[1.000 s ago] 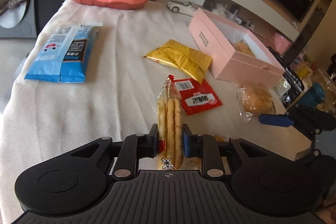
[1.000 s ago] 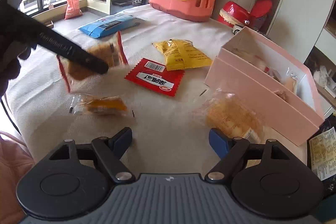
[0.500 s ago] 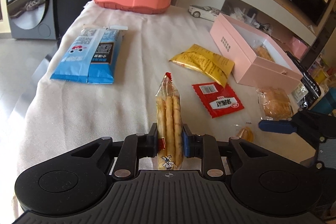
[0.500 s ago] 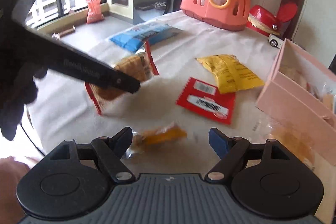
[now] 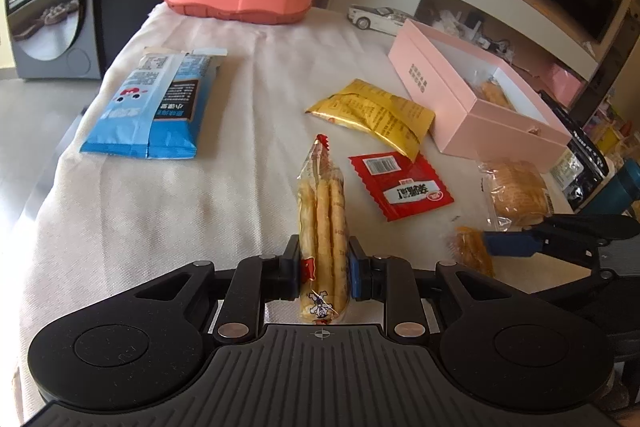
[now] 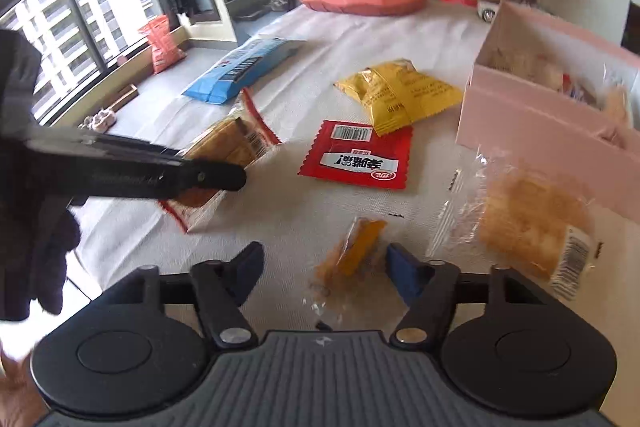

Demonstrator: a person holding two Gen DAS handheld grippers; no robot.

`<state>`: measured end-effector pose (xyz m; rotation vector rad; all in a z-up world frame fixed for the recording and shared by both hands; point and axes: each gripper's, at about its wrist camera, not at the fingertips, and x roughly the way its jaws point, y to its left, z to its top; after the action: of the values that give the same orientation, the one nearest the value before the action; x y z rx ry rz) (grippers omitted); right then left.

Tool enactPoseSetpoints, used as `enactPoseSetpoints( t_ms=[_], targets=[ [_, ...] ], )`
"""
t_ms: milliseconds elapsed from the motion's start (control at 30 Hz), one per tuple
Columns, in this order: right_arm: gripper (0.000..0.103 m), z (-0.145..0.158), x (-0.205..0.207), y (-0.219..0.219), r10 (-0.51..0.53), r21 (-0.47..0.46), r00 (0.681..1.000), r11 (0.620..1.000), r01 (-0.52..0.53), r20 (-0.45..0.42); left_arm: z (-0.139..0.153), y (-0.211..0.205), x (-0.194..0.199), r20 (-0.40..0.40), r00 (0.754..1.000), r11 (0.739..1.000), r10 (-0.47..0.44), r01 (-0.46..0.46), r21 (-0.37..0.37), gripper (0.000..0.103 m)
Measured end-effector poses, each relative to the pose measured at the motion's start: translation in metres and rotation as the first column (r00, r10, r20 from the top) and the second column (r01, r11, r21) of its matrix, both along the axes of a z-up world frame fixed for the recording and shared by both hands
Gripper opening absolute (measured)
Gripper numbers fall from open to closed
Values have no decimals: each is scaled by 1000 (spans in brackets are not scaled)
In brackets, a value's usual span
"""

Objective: Organize snacks
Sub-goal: 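Grasp the small orange candy stick with the right tool while the left carries the bread stick to the box, then release the bread stick into the box with the left tool while the right drops the orange candy in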

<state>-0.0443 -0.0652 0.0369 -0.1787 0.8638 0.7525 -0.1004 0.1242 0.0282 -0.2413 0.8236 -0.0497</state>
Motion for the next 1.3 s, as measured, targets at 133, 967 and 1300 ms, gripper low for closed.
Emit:
enactPoseSetpoints(
  t_ms=[133,967,1300],
  targets=[
    [59,-3,-7,18,76,-29,995,997,-75,63,1,-9,1,-1,999,999,-33,33,-4,27],
    [20,87,-8,-93,-110,82,974,992,96,195,75,-91,3,146,944,954,-295,299,-8,26],
    [20,148,149,-106,-315,22,908,947,322,275,89,-104,172,211,940,914,-266,316,-254,26]
  ],
)
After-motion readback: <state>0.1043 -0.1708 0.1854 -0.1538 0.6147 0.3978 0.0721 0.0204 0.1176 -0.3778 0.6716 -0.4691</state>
